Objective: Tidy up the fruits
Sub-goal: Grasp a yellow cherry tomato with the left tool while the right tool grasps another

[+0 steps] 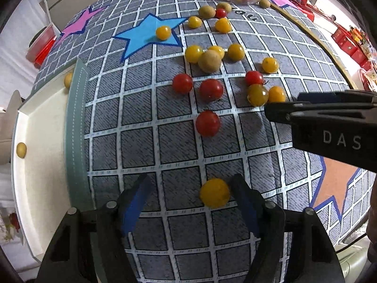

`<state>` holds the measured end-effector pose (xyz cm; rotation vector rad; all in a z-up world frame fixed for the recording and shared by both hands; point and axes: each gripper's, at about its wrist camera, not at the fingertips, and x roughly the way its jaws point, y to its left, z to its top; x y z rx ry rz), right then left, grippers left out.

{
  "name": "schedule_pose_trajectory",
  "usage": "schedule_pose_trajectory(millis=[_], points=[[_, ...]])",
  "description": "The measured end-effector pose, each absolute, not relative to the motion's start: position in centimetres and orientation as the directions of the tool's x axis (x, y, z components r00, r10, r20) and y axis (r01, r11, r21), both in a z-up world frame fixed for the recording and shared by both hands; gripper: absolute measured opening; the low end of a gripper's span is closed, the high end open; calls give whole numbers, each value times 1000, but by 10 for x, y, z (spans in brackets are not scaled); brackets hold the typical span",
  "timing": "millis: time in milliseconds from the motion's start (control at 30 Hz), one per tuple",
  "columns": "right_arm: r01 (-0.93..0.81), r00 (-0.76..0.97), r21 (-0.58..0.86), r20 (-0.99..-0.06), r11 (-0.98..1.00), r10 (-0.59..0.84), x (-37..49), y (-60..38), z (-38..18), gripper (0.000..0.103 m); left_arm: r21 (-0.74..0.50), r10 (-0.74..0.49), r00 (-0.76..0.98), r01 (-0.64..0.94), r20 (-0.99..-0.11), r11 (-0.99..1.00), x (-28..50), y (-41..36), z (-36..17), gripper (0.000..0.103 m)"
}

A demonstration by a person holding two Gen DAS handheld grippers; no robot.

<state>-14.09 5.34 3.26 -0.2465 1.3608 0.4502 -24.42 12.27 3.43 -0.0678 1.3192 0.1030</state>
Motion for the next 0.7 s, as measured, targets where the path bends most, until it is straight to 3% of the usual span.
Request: schedule_pose_trajectory(millis=[100, 167, 267, 400, 700], points=[[-460, 151, 78, -975, 884, 164, -138, 59, 32, 58, 14, 42, 242, -117, -969, 993, -245, 120, 35, 71], [-468, 154, 71, -975, 881, 160, -138, 64, 31, 58, -2, 25, 242, -111, -970, 994, -246, 118, 36, 63], [-475, 160, 62, -975, 878, 155, -139, 68, 31, 43, 2, 28, 243, -105, -970, 994, -247, 111, 37, 58], [-463, 159, 67, -975, 884, 157, -134, 68, 31, 21, -43, -18, 244, -97, -970, 994, -250, 106, 40, 26], [-347, 95, 187, -968, 919, 232, -138, 33, 33, 21, -226, -194, 217, -135, -957, 965, -259, 131, 43, 25]])
